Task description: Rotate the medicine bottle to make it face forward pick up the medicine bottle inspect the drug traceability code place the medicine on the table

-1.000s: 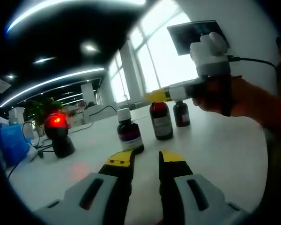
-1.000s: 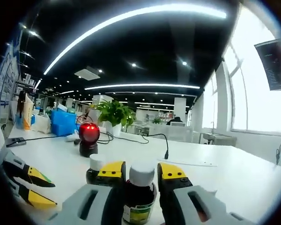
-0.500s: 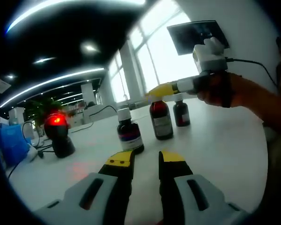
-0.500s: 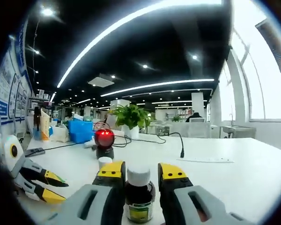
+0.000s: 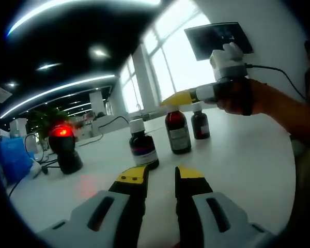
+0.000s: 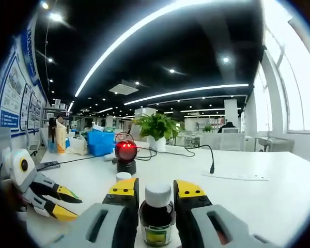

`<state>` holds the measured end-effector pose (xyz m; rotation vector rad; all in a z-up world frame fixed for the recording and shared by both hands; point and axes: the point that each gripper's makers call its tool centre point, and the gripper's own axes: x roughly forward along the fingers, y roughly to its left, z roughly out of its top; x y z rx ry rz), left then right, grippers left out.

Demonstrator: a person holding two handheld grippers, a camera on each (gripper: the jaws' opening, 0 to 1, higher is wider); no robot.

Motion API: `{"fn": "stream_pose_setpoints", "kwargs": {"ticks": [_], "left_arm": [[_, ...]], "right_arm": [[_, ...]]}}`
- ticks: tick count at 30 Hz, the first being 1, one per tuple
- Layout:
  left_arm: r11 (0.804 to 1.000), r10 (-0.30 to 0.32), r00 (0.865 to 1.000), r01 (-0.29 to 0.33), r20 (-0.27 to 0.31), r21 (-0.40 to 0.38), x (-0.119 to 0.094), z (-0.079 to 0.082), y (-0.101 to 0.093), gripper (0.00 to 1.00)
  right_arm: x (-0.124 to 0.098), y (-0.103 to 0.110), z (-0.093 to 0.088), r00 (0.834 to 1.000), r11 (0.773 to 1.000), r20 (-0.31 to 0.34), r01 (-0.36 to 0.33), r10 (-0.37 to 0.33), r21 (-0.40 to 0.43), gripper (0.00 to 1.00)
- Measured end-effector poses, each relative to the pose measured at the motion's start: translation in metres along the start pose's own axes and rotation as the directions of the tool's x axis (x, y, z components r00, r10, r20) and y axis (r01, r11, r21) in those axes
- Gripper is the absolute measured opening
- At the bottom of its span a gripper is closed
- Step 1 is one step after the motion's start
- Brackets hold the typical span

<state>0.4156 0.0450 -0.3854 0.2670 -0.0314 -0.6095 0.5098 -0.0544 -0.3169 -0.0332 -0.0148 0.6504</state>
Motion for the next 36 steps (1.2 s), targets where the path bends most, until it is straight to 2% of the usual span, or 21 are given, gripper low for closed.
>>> {"fn": "stream_pose_setpoints", "kwargs": {"ticks": [10,23,36], "left_arm": [[1.0,0.001,1.0,-0.001,-0.001,0.002,0.0001,-0.0004,0.0002,0.14],[1.0,0.001,1.0,-0.001,-0.003,0.004,0.0006,-0.0009,0.0003,0.14],[1.0,-0.001,1.0,0.001,-0.003,0.003,0.0009,-0.0011,0.0,0.14]], "right_arm": [[0.0013,0.0006,-0.0074,1.0,1.0,-0.018,-0.02,0.02,-0.009,0.18],[0.0029,0.0002,-0.0081,1.0,0.999,-0.016,0.017,-0.018,-0.031,0.17],[0.0034,0.0009,-0.0086,0.996,0.994,-0.024,0.085,-0.087,-0.076,0.17]]}}
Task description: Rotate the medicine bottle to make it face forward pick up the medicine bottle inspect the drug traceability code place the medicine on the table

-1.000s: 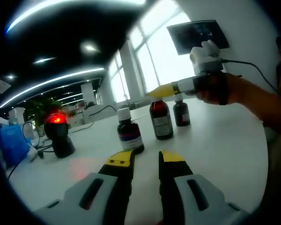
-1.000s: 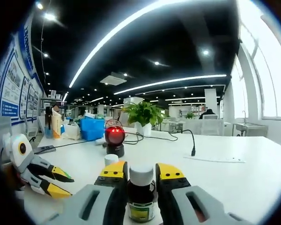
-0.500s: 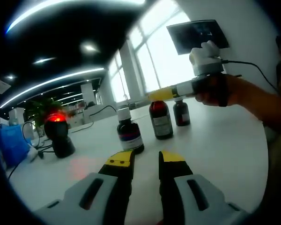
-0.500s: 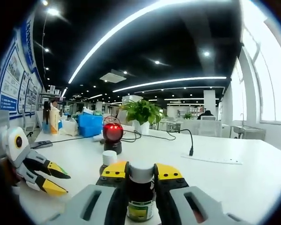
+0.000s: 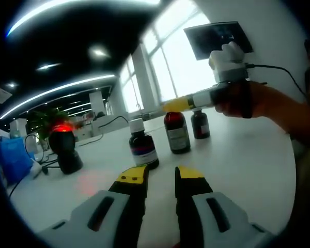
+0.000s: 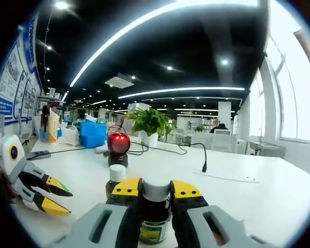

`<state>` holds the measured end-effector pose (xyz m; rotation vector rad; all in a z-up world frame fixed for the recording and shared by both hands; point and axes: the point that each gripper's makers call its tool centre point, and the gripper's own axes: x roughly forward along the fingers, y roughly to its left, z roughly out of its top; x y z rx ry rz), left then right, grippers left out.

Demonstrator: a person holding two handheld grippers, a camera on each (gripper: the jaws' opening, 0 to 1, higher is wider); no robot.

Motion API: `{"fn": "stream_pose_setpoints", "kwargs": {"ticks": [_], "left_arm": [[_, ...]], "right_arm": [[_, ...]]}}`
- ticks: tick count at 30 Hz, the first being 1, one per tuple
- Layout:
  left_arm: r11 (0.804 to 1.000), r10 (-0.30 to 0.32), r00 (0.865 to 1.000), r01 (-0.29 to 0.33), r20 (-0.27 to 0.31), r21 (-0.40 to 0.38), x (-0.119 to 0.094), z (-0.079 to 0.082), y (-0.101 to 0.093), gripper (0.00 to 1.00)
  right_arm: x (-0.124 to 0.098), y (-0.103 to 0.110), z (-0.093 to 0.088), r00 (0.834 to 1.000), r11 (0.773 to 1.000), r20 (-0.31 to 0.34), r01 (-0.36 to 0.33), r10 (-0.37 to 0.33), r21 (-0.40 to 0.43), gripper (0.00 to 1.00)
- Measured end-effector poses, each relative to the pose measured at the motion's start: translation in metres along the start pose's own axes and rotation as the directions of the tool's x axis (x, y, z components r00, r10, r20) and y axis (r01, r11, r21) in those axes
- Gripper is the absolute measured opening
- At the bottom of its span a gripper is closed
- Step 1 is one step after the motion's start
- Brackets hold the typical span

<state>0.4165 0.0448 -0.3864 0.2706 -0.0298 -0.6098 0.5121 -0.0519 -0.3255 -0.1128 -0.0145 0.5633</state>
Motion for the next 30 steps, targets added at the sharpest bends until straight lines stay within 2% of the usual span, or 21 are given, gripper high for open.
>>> {"fn": "stream_pose_setpoints", "kwargs": {"ticks": [12,30], "left_arm": [[1.0,0.0,1.0,0.0,0.0,-0.002,-0.0003,-0.0006,0.0015,0.14],[1.0,0.002,1.0,-0.002,0.001,-0.006,-0.0008,-0.0007,0.0021,0.14]], "right_arm": [[-0.0011,0.0022,0.0002,0.996,0.995,0.001,0.09,-0.09,-0.044,0.17],[-0.0031,0.0003,0.0003,0.975,0.974,0.001,0.223,-0.223,-0.048,0.17]]}}
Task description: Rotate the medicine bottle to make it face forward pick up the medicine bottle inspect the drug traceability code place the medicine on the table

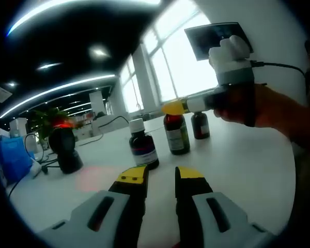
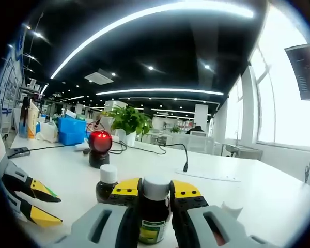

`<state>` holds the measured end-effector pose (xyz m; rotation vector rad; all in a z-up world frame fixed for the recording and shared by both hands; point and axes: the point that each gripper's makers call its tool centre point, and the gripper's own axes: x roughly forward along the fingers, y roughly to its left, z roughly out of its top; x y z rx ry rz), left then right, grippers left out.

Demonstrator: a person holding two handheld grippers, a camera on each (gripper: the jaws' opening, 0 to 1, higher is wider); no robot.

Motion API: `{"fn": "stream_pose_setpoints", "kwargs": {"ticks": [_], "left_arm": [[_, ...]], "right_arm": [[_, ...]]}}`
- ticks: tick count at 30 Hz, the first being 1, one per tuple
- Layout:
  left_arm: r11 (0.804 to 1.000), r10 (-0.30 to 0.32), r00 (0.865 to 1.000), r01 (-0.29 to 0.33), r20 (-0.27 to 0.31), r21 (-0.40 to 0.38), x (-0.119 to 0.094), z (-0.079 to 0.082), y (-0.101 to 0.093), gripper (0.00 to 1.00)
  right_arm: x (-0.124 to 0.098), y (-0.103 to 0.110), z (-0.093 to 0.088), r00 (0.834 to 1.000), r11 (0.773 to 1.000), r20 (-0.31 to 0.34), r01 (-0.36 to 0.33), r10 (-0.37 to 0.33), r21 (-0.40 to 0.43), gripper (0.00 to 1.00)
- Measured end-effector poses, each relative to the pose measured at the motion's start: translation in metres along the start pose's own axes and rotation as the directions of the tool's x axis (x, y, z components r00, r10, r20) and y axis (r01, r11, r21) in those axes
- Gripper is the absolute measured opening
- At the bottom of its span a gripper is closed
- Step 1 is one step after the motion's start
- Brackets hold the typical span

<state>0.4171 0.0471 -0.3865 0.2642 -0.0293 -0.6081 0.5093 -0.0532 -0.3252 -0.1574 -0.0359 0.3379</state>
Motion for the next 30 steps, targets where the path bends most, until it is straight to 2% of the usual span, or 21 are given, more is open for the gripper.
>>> {"fn": "stream_pose_setpoints", "kwargs": {"ticks": [7,19,25,30], "left_arm": [[1.0,-0.001,1.0,0.001,0.0,0.001,0.0,0.001,-0.001,0.14],[1.0,-0.001,1.0,0.001,0.0,0.001,0.0,0.001,-0.002,0.14],[1.0,-0.002,1.0,0.002,0.002,0.002,0.0,0.001,-0.002,0.14],[1.0,-0.002,1.0,0.002,0.001,0.003,0.0,0.001,-0.002,0.14]], "right_arm": [[0.001,-0.002,0.0,1.0,1.0,-0.001,0.018,-0.018,-0.003,0.17],[0.0,-0.002,-0.001,1.0,1.0,0.004,-0.002,0.002,-0.001,0.18],[-0.002,-0.003,-0.004,0.999,0.997,-0.009,-0.041,0.042,0.061,0.22],[-0.004,-0.005,0.006,0.997,0.993,0.028,-0.073,0.071,0.096,0.23]]}}
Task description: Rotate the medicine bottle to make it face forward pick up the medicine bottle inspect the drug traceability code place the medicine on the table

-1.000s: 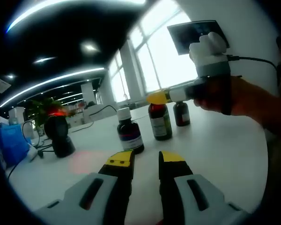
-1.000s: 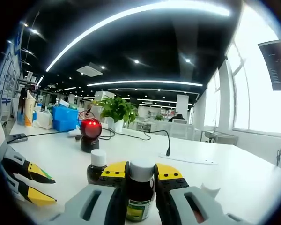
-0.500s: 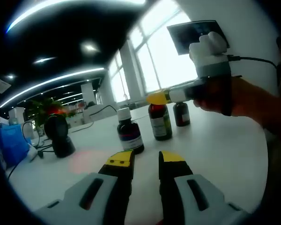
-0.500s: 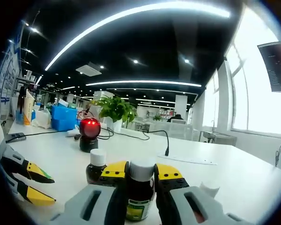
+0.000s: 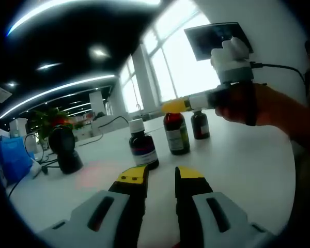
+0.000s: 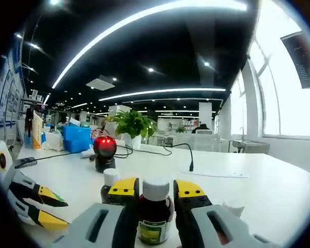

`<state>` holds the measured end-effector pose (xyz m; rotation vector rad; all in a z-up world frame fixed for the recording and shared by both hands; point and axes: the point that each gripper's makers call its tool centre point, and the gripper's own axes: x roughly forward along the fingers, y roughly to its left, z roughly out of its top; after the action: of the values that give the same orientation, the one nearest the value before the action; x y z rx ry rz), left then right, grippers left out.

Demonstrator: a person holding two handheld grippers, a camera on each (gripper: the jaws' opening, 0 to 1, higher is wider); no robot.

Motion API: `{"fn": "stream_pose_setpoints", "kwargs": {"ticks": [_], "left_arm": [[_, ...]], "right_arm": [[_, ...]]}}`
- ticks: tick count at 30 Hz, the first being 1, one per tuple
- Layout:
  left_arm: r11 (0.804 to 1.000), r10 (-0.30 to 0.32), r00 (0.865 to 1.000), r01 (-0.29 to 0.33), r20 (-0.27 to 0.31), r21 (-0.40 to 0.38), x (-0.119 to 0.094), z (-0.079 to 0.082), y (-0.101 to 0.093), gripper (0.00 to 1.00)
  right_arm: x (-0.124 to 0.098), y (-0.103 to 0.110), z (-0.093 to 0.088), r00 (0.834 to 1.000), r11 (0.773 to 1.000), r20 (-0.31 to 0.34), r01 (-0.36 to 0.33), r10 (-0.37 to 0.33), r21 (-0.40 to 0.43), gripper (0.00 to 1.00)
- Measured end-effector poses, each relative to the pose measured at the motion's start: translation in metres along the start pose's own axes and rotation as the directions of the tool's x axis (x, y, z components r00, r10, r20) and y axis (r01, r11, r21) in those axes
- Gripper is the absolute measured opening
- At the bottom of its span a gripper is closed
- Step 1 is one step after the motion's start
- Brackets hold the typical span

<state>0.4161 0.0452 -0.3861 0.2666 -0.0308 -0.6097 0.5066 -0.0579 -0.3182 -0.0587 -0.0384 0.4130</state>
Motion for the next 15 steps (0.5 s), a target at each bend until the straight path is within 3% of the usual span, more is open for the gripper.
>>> {"fn": "stream_pose_setpoints", "kwargs": {"ticks": [5,15], "left_arm": [[1.0,-0.001,1.0,0.001,0.001,0.0,-0.0001,0.0003,-0.0002,0.14],[1.0,-0.002,1.0,0.002,0.002,-0.002,-0.0001,0.0003,-0.0004,0.14]], "right_arm": [[0.0005,0.0041,0.0056,0.997,0.997,-0.004,-0.075,0.075,0.036,0.23],[0.0057,0.0025,0.0003,0.984,0.982,-0.022,-0.177,0.178,0.066,0.22]]}}
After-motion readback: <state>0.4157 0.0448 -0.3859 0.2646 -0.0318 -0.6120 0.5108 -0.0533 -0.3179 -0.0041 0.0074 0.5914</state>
